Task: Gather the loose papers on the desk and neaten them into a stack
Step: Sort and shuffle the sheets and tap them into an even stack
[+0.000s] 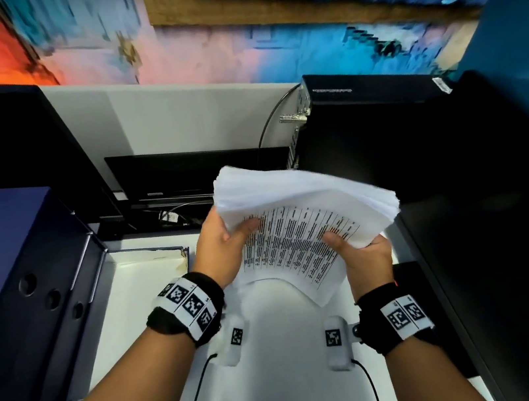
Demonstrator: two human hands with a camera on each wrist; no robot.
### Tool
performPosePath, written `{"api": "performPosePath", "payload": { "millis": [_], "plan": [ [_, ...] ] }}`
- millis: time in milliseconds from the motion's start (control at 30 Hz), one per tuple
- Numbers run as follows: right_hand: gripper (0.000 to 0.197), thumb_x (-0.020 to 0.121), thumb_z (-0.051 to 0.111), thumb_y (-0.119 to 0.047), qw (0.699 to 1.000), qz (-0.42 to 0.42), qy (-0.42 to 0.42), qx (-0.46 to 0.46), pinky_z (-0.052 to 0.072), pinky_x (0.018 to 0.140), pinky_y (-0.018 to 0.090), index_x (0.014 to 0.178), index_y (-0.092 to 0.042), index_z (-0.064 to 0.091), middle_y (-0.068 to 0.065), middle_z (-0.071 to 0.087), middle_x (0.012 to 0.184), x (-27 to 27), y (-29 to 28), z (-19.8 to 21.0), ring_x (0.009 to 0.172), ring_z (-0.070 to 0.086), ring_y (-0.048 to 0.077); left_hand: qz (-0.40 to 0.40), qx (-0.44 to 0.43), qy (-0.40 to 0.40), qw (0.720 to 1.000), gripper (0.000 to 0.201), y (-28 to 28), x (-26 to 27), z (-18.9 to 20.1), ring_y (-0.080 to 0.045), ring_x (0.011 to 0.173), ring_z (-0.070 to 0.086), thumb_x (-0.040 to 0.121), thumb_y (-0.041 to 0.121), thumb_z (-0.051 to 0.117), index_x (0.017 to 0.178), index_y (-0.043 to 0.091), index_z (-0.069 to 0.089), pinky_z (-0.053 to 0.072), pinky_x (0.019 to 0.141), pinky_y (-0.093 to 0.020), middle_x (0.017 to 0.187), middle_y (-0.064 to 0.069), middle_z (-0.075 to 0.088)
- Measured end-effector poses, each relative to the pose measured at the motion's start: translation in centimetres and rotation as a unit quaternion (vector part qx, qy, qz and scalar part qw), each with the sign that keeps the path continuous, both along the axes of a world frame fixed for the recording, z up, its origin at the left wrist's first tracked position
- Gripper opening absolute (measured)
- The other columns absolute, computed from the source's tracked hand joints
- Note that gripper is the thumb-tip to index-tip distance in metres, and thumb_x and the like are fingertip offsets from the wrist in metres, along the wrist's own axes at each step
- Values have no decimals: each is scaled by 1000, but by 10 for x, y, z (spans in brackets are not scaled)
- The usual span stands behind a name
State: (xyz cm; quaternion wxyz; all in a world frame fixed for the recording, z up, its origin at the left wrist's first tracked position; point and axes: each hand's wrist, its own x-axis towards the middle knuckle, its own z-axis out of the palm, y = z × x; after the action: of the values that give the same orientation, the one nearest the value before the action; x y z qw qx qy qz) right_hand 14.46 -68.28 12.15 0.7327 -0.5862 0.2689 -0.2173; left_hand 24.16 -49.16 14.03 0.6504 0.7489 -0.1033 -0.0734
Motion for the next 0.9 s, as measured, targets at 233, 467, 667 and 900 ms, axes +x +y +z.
{"api": "performPosePath", "payload": {
  "millis": [233,467,667,900],
  "plan": [
    [31,70,84,-8,997,-2,67,-31,60,81,38,96,-18,70,-4,78,87,-10,4,-7,84,75,14,-77,87,6,993,46,11,-5,-3,22,100,56,89,23,70,129,27,49,47,104,-32,112,24,61],
    [19,75,82,-19,933,67,69,-347,49,55,22,73,-25,64,-13,63,65,3,17,57,61,62,14,19,335,-326,884,119,22,17,105,-25,153,4,56,57,84,153,38,18,7,119,-58,165,3,7],
    [34,68,81,-45,868,-54,68,-490,49,91,45,95,-29,68,-17,66,96,18,31,66,101,62,18,-140,191,-192,952,26,47,34,96,-6,88,72,77,34,80,98,18,76,56,82,-27,94,3,78],
    [106,64,90,-12,982,-125,79,-115,43,87,3,148,-16,25,5,47,140,-9,12,10,116,51,14,-76,43,-11,996,27,100,41,49,-19,96,74,82,13,76,109,12,72,57,87,-32,101,-1,78]
  ]
}}
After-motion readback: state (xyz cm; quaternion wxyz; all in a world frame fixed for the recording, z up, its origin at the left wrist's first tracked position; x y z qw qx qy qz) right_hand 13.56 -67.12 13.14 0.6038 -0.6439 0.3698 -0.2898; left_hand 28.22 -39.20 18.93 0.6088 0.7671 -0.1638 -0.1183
